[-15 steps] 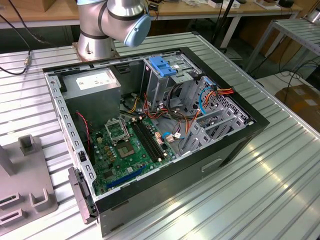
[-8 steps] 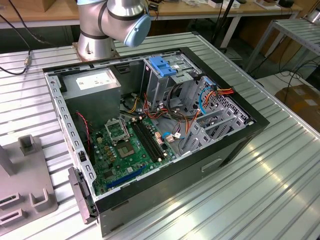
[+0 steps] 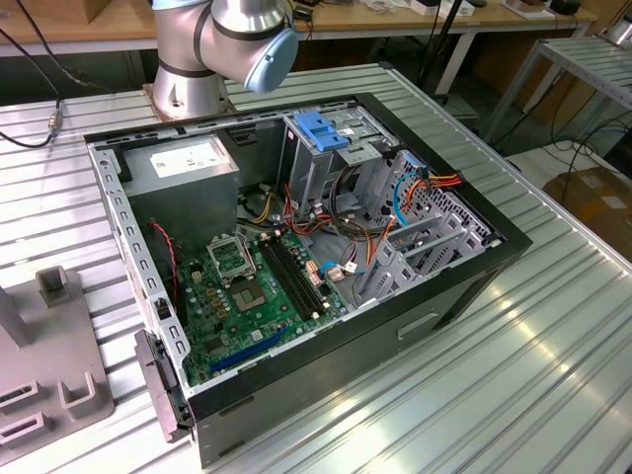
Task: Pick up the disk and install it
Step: 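Pick up the disk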
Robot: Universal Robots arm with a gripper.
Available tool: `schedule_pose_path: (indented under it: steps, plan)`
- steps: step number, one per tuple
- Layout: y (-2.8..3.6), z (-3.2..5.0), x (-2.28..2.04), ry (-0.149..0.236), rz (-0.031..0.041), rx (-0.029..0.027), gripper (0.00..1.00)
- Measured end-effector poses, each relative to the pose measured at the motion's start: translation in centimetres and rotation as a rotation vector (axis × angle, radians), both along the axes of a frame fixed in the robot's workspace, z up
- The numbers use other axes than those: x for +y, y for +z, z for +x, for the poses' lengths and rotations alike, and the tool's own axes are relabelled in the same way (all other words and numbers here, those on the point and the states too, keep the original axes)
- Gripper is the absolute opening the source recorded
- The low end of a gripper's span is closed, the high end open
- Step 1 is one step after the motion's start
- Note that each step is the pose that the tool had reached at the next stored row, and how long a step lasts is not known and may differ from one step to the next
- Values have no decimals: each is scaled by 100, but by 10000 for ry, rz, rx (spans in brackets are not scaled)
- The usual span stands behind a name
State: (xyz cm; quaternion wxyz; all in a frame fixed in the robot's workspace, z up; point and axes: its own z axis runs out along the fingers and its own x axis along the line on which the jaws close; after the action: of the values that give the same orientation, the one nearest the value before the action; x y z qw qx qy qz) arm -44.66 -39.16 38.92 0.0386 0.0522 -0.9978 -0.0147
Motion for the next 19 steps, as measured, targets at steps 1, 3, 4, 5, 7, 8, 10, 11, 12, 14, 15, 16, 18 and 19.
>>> schedule_pose_path:
  steps: [1, 3, 4, 5, 7, 8, 10, 11, 12, 14, 15, 16, 18, 19]
  plan:
    - [0, 0, 0, 332, 0, 0, 10]
    - [0, 0, 0, 709, 0, 0, 10]
    - [0, 0, 0, 894, 0, 0, 10]
    - [0, 0, 0, 1075, 0, 0, 10]
    - [0, 0, 0, 1499, 0, -1, 10]
    - [0, 0, 0, 1707, 0, -1, 10]
    - [0, 0, 0, 2131, -1, -1, 10]
    - [0, 0, 0, 2350, 0, -1, 10]
    - [0, 0, 0, 2605, 0, -1, 10]
    - [0, 0, 0, 2983, 0, -1, 10]
    - [0, 0, 0, 3172, -1, -1, 10]
    - [0, 0, 0, 3384, -1, -2, 10]
    - [-1, 0, 0, 3755, -1, -4, 10]
    - [-1, 0, 0, 3932, -1, -5, 10]
